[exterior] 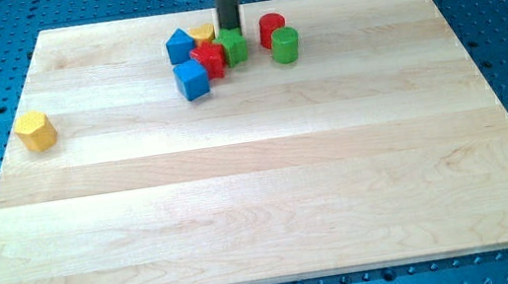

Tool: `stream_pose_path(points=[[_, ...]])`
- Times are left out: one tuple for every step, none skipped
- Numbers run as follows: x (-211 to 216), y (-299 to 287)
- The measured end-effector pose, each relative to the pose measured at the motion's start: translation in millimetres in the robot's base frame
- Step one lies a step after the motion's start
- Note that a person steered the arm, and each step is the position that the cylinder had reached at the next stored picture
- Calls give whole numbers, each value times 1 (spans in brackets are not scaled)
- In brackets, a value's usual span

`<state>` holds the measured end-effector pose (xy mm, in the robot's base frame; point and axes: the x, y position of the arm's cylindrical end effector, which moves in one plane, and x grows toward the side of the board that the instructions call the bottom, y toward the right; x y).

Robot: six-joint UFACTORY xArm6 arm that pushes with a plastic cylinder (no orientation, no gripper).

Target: Move the triangle to the top left side of the board

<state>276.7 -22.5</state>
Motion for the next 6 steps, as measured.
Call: stream_pose_path(points=[[27, -65], [50, -67], [27, -73], [-1, -119], [16, -140], [40, -140]])
